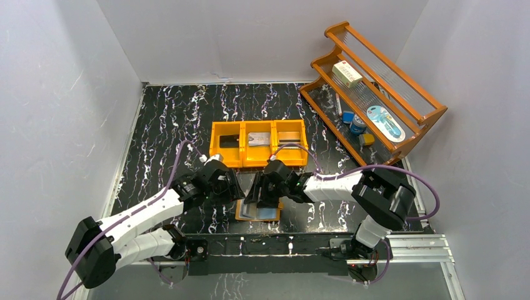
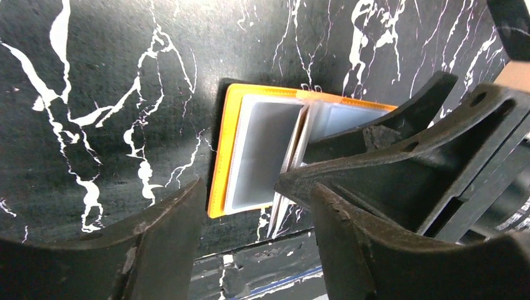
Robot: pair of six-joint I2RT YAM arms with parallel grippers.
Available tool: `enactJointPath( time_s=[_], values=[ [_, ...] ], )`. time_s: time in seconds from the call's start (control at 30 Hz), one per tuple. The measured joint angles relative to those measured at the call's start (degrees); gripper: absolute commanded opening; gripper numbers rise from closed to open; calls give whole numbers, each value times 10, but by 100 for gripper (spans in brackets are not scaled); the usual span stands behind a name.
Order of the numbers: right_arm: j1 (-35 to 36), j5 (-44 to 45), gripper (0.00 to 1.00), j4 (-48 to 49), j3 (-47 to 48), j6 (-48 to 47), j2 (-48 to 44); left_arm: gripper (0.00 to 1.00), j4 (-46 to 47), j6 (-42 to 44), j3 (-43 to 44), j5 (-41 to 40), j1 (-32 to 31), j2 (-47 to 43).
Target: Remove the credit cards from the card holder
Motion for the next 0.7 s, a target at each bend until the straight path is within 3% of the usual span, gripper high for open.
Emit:
enactJointPath(
  time_s=[0.43,0.7],
  values=[
    [-14,-31,66,49,-24,21,0,51,36,10,-77,100,0,-47],
    [-14,-34,66,58,-30,25,0,48,78,12,-82,133,0,11]
  ],
)
